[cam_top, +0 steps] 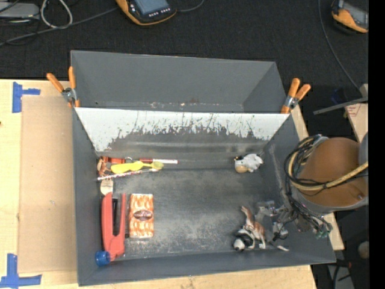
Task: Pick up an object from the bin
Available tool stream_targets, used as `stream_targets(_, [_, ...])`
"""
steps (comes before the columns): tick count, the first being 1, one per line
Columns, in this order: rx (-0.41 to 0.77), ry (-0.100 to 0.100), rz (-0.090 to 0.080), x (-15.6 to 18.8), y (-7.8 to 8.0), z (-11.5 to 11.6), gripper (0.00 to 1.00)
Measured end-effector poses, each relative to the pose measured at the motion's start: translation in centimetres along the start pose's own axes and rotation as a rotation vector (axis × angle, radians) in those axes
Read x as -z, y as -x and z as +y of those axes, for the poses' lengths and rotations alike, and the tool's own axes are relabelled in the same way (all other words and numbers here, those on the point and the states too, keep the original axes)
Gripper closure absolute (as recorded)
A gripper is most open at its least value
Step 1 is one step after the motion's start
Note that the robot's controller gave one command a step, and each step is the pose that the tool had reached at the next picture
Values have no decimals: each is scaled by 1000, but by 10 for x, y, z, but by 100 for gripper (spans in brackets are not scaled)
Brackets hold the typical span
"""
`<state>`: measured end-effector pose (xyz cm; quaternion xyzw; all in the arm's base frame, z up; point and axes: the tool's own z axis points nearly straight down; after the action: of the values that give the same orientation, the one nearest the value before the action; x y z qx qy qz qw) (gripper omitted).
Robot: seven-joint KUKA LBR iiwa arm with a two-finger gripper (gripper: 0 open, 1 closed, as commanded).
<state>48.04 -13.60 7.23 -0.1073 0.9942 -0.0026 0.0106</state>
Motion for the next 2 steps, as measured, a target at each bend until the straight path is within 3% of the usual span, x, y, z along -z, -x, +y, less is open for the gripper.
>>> stream_targets(1, [17,6,9,62,11,3,100])
stream_targets(2, [13,8,7,141,8,-6,0])
